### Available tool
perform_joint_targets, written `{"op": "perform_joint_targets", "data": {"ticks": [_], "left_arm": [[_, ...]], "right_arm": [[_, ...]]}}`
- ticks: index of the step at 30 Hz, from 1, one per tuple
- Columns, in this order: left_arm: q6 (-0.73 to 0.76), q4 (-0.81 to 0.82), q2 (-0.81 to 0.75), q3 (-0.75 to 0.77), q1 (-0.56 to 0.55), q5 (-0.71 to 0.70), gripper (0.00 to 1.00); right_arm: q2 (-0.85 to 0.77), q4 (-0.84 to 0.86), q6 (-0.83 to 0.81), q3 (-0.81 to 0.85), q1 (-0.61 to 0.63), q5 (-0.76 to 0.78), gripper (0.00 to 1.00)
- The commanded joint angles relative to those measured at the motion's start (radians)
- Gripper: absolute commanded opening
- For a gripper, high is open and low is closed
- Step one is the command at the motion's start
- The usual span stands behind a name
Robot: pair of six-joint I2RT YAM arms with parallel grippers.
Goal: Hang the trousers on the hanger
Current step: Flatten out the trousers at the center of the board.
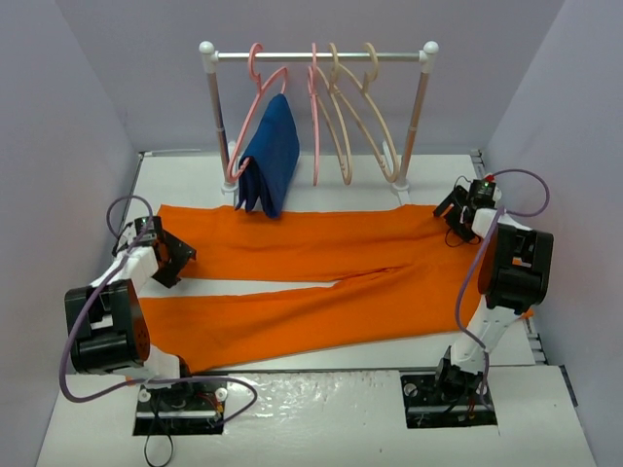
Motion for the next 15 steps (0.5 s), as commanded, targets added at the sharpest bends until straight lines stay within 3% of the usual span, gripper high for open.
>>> {"op": "perform_joint_targets", "data": {"ticks": [1,8,15], "left_arm": [[0.149,-0.064,0.013,0.255,0.006,-0.064,0.67],[0.309,-0.169,0.321,0.631,-0.025,-0.076,0.7],[0.328,-0.184,0.568,0.82,-0.057,-0.056,0.7]], "right_arm": [[-0.217,-0.02,-0.05,-0.052,0.026,-0.018,0.73],[-0.469,-0.031,-0.051,-0.181,0.04,-0.026,0.73],[-0.514,-0.036,-0.027,-0.249,0.049,-0.021,0.74]]}}
